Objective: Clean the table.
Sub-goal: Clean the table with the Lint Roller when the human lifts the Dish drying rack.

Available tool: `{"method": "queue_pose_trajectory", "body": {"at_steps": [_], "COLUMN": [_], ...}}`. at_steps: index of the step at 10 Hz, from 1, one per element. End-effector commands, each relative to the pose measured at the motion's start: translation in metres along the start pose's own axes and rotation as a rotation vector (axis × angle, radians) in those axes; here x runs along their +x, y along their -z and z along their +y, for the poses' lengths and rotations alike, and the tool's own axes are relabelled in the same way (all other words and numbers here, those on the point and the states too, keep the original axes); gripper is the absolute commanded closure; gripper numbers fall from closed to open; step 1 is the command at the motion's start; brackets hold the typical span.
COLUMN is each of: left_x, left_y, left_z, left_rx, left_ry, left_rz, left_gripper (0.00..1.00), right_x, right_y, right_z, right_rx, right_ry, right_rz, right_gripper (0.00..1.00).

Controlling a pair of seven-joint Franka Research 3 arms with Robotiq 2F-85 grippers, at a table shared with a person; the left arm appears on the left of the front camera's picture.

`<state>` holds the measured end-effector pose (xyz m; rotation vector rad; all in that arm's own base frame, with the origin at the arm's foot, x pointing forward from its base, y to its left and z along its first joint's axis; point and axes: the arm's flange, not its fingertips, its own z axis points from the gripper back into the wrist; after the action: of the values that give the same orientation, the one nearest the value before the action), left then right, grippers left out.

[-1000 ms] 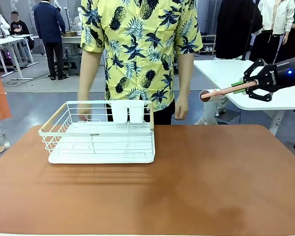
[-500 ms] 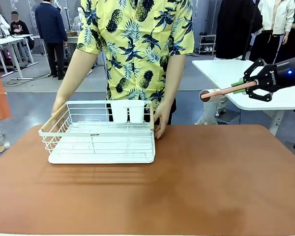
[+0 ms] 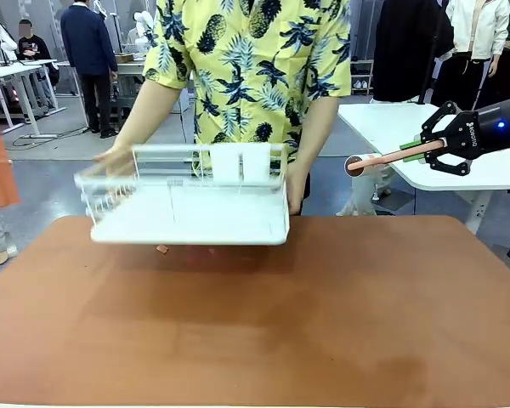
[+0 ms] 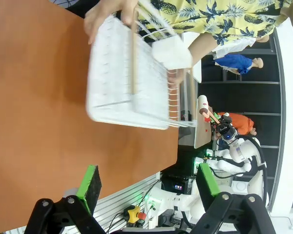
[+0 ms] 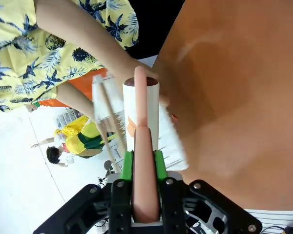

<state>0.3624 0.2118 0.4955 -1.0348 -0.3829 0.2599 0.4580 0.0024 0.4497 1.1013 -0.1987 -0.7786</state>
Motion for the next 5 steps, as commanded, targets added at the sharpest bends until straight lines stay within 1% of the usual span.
{"method": "queue_pose_trajectory", "body": {"at_steps": [1,5], "left_x": [-0.0008,-0.0008], "left_y": [-0.0014,-0.0014], "left_z": [-0.0003,-0.0003], "left_rx": [-0.009,-0.009], "left_ry": [0.001,0.001], "left_rz": [-0.002,-0.002], "left_gripper": [0.0,0.0], "right_x": [-0.0013,-0.0013], "right_y": [-0.0002,-0.0002], "right_z": [0.0014,0.0014], "right_rx": [0.002,0.002], "right_ry": [-0.004,-0.004], "right_rz": [0.001,0.001], "right_gripper": [1.0,1.0]}}
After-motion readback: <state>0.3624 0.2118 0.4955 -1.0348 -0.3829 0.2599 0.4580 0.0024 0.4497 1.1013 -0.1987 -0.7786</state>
